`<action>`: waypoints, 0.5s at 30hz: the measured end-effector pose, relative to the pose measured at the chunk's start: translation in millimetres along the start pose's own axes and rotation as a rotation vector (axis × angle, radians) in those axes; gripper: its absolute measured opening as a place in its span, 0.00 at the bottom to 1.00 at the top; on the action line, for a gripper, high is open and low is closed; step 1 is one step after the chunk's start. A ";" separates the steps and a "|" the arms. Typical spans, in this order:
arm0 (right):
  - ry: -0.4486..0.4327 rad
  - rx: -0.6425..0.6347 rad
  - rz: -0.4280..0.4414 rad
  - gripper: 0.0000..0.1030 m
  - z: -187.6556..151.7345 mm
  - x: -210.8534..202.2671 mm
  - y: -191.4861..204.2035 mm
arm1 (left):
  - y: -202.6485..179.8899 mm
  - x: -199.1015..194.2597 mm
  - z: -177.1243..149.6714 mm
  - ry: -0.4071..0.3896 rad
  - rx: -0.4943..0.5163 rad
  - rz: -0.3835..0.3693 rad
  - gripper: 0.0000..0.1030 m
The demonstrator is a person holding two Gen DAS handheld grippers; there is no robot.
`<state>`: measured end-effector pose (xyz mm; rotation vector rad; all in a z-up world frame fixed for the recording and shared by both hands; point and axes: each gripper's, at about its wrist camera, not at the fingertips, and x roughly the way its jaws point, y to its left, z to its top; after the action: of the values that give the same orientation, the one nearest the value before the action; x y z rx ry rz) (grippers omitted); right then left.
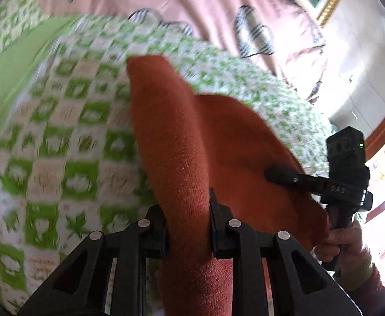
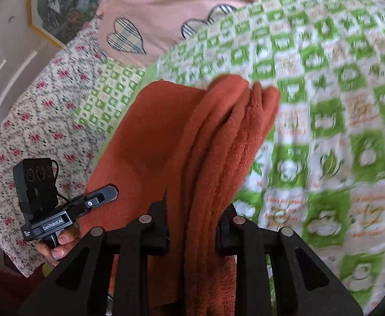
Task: Fold small clothes
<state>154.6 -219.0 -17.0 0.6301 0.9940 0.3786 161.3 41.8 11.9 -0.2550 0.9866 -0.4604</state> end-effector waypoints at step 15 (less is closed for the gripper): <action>-0.098 0.016 -0.196 0.50 -1.0 -34.5 -1.1 | 48.8 16.7 22.9 0.009 -0.140 -0.086 0.52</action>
<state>136.4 -238.9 4.5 0.5546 0.9560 0.1654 201.0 76.5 -8.3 -0.4229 1.0214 -0.4714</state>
